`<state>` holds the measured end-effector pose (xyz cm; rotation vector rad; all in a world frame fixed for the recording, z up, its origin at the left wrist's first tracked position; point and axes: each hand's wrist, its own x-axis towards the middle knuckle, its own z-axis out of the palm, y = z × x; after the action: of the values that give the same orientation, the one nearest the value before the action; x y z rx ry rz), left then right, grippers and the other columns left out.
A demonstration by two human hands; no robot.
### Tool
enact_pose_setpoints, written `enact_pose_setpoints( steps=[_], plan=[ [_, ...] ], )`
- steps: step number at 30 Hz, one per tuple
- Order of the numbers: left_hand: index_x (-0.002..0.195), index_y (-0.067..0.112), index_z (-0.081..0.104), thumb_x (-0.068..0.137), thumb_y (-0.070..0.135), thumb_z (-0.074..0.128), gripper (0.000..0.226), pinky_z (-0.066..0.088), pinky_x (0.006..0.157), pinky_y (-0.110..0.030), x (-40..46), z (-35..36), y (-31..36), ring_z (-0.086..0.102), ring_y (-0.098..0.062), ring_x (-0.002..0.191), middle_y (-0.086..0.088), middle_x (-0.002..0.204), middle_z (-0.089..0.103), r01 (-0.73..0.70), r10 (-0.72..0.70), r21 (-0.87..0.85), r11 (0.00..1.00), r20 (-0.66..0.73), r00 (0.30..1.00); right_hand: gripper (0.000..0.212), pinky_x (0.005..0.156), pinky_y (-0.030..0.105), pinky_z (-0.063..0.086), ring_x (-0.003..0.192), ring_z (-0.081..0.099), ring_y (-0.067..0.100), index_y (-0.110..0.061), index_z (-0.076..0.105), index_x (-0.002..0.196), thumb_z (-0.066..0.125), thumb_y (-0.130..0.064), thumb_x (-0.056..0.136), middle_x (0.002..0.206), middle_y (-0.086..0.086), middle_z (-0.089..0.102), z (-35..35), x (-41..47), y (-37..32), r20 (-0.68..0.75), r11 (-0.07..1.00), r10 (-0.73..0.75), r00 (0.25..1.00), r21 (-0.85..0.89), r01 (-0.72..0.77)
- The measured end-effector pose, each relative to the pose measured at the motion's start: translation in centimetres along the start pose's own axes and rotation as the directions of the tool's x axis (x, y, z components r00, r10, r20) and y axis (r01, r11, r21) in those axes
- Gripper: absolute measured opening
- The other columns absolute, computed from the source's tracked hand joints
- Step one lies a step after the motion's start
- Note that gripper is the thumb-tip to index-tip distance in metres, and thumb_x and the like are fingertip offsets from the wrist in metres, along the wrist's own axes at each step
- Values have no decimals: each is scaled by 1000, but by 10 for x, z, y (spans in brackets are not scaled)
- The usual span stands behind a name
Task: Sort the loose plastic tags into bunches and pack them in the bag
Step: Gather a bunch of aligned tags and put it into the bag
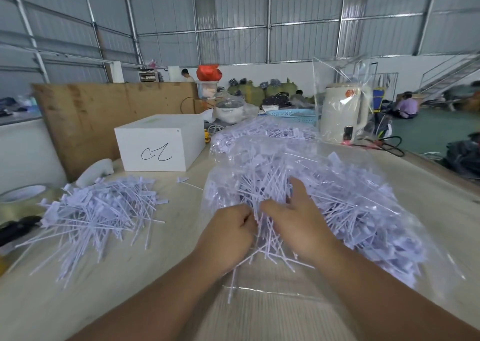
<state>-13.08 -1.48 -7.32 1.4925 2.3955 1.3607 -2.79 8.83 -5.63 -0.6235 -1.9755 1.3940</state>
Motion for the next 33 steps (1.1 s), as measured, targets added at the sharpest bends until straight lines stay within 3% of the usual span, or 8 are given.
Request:
enact_pose_setpoints(
  steps=[4, 9, 13, 18, 24, 27, 30, 33],
  plan=[
    [71, 24, 61, 78, 29, 44, 19, 51, 64, -25, -3, 7, 5, 63, -2, 69, 8, 71, 67, 1, 1, -87, 996, 21, 1000, 87, 50, 3, 40, 58, 54, -19, -23, 13, 154, 65, -27, 85, 73, -16, 51, 10, -6, -2, 41, 996, -31, 999, -84, 34],
    [64, 13, 52, 95, 13, 56, 32, 40, 57, -31, 4, 6, -4, 49, -12, 59, 3, 60, 54, 51, -74, -184, 982, -119, 990, 83, 61, 7, 45, 80, 61, -6, -22, 22, 151, 67, -37, 83, 96, -8, 66, 13, -6, -3, 125, 988, -57, 991, -135, 74],
    [67, 11, 57, 96, 17, 58, 30, 37, 54, -27, 8, -1, -9, 47, -11, 56, 5, 56, 54, 130, -158, -327, 936, -61, 986, 103, 96, 38, 50, 110, 63, 14, -20, 17, 154, 75, -43, 71, 127, 3, 62, 7, -3, 0, 262, 989, -68, 963, -112, 100],
    [62, 16, 54, 96, 35, 58, 40, 38, 57, -35, 9, -12, -11, 46, -13, 52, 4, 54, 51, 119, -121, -184, 976, -1, 993, 117, 99, 17, 25, 140, 30, 10, -24, -6, 155, 73, -53, 73, 157, -3, 28, 6, -10, 0, 253, 877, -111, 961, -430, 215],
    [81, 21, 68, 92, 20, 54, 18, 49, 65, -34, 7, -32, -14, 55, -4, 53, 7, 64, 64, 138, -139, 21, 990, 82, 987, 102, 119, 39, 10, 148, -3, 24, -21, -7, 154, 47, -69, 82, 160, 1, -18, 7, -12, -2, 195, 626, -171, 966, -736, 259],
    [99, 29, 62, 85, 24, 63, 15, 42, 57, -24, 9, -41, -15, 58, -1, 62, 14, 76, 60, 110, -88, 171, 979, -129, 988, 83, 114, 42, 20, 139, 15, 29, -17, 15, 150, 43, -63, 87, 157, 4, -2, 10, -16, -7, 174, 428, -281, 944, -857, 286],
    [118, 24, 48, 79, 36, 72, 48, 44, 76, -32, 15, -39, -21, 52, -16, 99, 8, 104, 52, 97, 1, 239, 966, -380, 925, 62, 104, 40, 29, 122, 33, 28, -17, 40, 133, 46, -58, 88, 136, 7, 29, 15, -21, -14, 170, 351, -362, 917, -886, 303],
    [136, 21, 41, 78, 37, 74, 68, 45, 96, -41, 19, -26, -27, 50, -24, 116, -3, 125, 52, 230, -175, 241, 943, -230, 957, 59, 89, 43, 43, 105, 49, 32, -11, 54, 116, 71, -48, 74, 118, 10, 48, 16, -23, -18, 157, 313, -448, 880, -895, 319]
  ],
)
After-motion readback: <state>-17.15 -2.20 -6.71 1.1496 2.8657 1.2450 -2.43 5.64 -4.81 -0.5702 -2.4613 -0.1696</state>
